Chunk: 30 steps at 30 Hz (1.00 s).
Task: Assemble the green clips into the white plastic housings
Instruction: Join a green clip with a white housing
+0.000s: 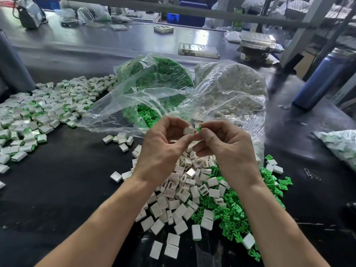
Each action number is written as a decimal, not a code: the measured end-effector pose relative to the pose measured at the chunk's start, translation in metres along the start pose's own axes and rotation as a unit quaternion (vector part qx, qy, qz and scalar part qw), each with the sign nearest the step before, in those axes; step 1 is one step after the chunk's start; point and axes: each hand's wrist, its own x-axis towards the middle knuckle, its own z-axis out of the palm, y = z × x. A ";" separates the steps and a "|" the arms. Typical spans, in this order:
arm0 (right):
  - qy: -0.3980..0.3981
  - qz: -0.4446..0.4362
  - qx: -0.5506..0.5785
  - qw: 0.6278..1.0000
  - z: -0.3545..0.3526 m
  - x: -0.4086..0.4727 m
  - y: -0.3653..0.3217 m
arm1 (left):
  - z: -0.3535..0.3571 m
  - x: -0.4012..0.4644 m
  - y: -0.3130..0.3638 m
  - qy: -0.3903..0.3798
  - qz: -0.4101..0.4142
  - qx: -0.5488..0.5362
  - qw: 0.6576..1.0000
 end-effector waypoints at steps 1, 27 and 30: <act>0.000 0.003 0.005 1.000 0.001 0.000 0.000 | -0.002 -0.001 0.000 -0.002 0.000 -0.014 1.000; 0.034 -0.020 0.028 0.999 0.007 -0.008 -0.002 | -0.004 -0.009 -0.004 0.030 -0.055 -0.078 0.995; 0.031 -0.016 0.039 0.999 0.007 -0.008 -0.002 | -0.002 -0.011 -0.004 0.038 -0.045 -0.061 0.996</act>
